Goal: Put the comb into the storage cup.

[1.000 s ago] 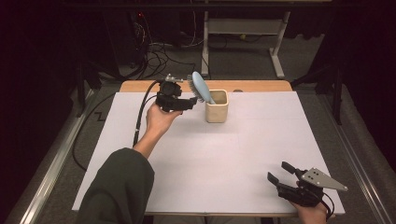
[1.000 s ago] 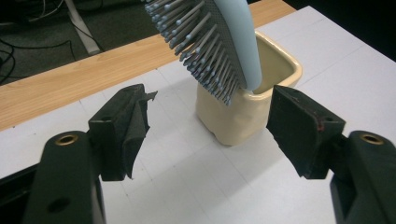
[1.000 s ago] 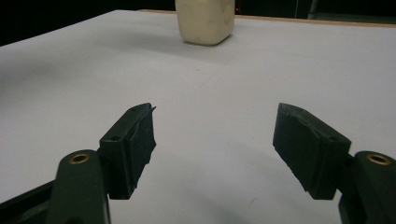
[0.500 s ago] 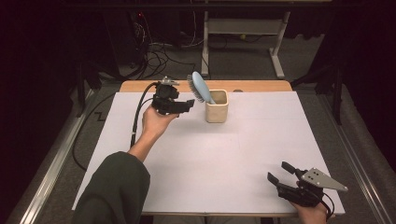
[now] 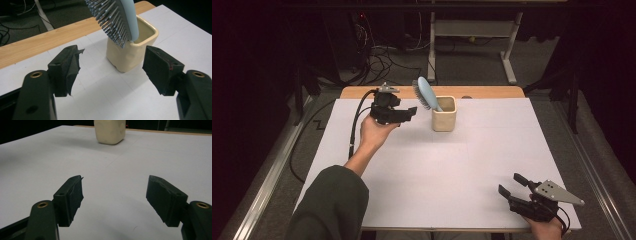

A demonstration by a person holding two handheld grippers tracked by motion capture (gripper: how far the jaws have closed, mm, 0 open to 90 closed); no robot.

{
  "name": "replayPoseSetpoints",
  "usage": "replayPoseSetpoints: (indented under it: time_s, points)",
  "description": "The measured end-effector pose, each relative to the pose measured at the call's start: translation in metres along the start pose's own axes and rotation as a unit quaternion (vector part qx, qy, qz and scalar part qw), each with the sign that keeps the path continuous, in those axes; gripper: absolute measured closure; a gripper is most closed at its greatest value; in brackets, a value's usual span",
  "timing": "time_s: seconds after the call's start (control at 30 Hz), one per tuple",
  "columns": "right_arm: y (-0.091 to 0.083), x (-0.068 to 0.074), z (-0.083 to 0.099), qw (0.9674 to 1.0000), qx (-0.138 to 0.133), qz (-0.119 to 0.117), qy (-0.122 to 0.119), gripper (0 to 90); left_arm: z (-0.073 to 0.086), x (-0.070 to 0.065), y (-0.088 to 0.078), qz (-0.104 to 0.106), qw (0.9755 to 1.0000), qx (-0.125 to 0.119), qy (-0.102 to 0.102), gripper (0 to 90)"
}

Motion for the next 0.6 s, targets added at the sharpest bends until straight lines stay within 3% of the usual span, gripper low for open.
replayPoseSetpoints:
  time_s: [0.6]
  points:
    - [-0.001, 0.000, 0.000, 1.0000, -0.001, 0.001, 0.000, 30.0, 0.011, 0.006, -0.013, -0.006, 0.9999, -0.010, 0.000, 31.2]
Point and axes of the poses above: each handheld gripper's, and its own axes: y roughly forward along the jaws, z roughly out of its underside, x roughly to its left, the point moved 4 cm from there along y, roughly forward along the jaws, and after that the axes turned 5 degrees about x, right-handed, at the moved point
